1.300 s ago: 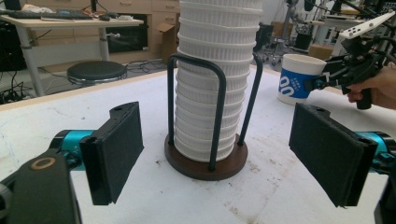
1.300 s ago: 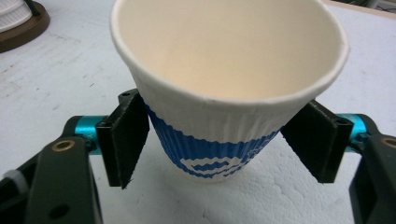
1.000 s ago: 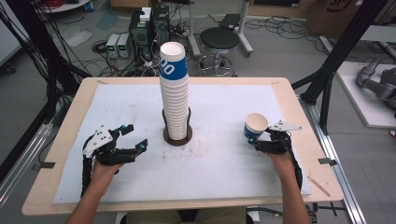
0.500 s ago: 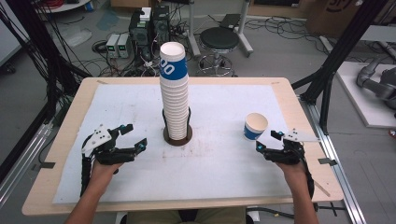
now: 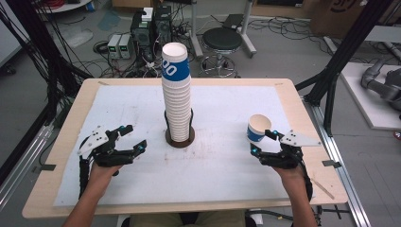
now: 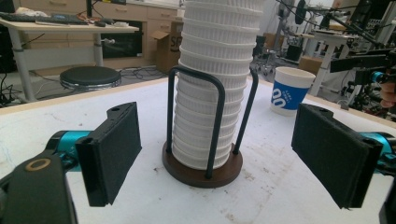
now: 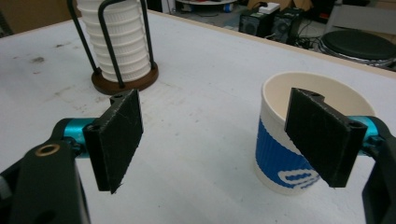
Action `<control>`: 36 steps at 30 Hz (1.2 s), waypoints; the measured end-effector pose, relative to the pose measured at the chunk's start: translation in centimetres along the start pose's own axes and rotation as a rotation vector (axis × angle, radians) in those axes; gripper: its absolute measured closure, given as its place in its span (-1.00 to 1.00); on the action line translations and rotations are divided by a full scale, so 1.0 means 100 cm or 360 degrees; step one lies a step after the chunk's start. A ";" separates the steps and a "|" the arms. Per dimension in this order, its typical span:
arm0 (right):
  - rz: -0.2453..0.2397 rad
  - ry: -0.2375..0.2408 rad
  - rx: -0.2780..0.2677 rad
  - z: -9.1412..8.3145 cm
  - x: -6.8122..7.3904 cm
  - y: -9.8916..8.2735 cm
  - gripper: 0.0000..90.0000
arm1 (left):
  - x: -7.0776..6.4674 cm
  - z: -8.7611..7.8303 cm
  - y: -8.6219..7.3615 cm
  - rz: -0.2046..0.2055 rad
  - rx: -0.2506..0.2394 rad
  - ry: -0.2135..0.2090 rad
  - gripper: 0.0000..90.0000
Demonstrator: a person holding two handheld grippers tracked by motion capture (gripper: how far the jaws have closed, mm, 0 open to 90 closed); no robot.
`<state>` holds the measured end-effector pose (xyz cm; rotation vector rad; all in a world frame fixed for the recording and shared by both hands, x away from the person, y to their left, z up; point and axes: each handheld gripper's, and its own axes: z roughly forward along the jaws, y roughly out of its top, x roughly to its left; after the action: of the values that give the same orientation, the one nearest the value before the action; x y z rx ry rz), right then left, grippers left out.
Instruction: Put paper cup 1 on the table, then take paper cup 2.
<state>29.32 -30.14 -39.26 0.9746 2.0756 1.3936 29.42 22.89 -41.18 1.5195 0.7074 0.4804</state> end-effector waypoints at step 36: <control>-0.0100 0.0077 0.0064 0.011 0.008 -0.003 -0.56 | 0.002 0.003 0.044 -0.0046 -0.0088 -0.0101 -0.64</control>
<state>29.50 -28.90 -39.95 0.8923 2.1579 1.3614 30.42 22.93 -36.88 1.4645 0.6608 0.4247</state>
